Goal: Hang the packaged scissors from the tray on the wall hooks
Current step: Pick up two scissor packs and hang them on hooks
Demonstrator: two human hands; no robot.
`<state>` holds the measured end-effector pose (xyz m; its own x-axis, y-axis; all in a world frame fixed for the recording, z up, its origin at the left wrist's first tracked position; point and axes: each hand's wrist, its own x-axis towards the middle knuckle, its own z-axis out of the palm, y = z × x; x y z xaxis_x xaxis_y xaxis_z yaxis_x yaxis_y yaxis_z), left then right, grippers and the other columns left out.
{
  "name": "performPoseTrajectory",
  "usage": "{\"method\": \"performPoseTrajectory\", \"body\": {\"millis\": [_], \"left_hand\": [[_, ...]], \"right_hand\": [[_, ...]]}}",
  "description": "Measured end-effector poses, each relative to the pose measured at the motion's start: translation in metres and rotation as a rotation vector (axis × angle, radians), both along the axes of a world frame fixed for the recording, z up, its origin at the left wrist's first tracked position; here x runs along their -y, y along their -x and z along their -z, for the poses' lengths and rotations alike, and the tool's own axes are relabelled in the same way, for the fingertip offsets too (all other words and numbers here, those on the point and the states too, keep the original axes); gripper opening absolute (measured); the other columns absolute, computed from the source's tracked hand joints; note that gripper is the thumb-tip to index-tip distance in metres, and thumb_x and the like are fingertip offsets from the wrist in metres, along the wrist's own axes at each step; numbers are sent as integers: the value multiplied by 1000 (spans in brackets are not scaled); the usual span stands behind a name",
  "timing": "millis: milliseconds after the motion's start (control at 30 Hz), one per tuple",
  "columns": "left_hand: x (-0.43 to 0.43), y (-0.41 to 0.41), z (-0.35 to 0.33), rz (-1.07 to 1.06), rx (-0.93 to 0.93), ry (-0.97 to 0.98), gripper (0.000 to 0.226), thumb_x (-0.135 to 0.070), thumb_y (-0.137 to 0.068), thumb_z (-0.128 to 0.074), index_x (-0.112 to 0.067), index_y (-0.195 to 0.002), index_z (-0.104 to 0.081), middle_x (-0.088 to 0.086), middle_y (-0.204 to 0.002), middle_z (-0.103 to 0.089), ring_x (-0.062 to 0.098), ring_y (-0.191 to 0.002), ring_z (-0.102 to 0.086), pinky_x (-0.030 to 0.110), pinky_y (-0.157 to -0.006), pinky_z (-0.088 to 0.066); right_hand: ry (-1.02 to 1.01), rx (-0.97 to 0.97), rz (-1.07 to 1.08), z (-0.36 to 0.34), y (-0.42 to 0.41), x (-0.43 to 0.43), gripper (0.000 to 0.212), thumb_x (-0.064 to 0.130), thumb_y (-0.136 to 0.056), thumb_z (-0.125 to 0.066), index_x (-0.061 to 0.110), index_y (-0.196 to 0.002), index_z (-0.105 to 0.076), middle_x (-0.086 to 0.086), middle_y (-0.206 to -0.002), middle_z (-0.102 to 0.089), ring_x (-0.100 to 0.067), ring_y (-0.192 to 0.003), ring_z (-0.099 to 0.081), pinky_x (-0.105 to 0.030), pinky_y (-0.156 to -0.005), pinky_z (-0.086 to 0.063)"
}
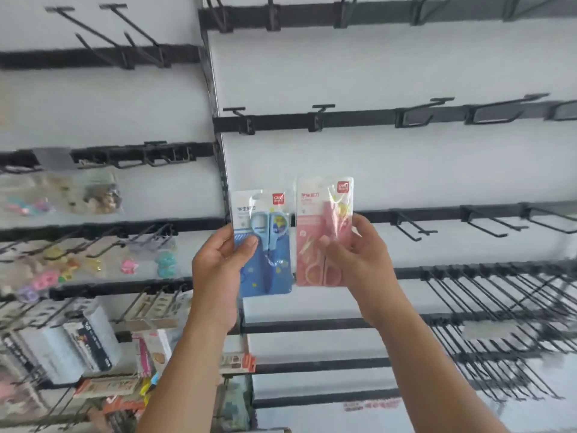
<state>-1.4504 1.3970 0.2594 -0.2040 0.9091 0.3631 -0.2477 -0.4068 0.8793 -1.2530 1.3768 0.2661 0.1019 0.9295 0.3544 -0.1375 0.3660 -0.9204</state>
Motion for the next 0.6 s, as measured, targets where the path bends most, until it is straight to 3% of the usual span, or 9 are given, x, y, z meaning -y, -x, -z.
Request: {"method": "performPoseTrajectory", "body": {"millis": [133, 267, 367, 467, 600], "left_hand": [[-16, 2, -31, 0, 11, -64, 29, -3, -89, -68, -21, -112, -68, -3, -100, -80, 12, -94, -74, 21, -77, -55], [-32, 7, -55, -17, 38, -89, 39, -9, -87, -72, -19, -123, -64, 1, -106, -79, 21, -102, -72, 39, -94, -54], [-45, 9, -67, -29, 38, -135, 35, -6, -88, -70, -27, -116, -61, -1, -97, -80, 17, -89, -72, 37, -84, -55], [-57, 12, -73, -57, 32, -162, 42, -6, -89, -70, -26, -124, -56, 4, -100, -80, 15, -84, -72, 35, -77, -58], [-74, 16, -77, -114, 14, -173, 43, -6, -88, -70, -30, -122, -60, 8, -103, -78, 14, -88, -71, 33, -82, -55]], "right_hand": [[-51, -7, 29, -31, 0, -13, 24, 9, -97, -64, 16, -119, -57, -7, -104, -78, -26, -91, -78, -42, -69, -65], [-69, 10, 78, -51, 3, -31, 20, 21, -99, -63, 20, -118, -55, -5, -107, -77, -26, -94, -77, -52, -77, -63], [-62, 3, 98, -63, 5, -43, 16, 24, -102, -58, 18, -116, -57, -7, -106, -77, -22, -88, -78, -42, -69, -65], [-54, -42, 71, -68, 8, -52, 16, 23, -102, -58, 14, -115, -59, -4, -96, -78, -17, -76, -78, -32, -58, -61], [-59, -36, 69, -67, 10, -63, 7, 21, -101, -59, 18, -107, -61, -2, -90, -78, -16, -72, -78, -31, -55, -60]]}}
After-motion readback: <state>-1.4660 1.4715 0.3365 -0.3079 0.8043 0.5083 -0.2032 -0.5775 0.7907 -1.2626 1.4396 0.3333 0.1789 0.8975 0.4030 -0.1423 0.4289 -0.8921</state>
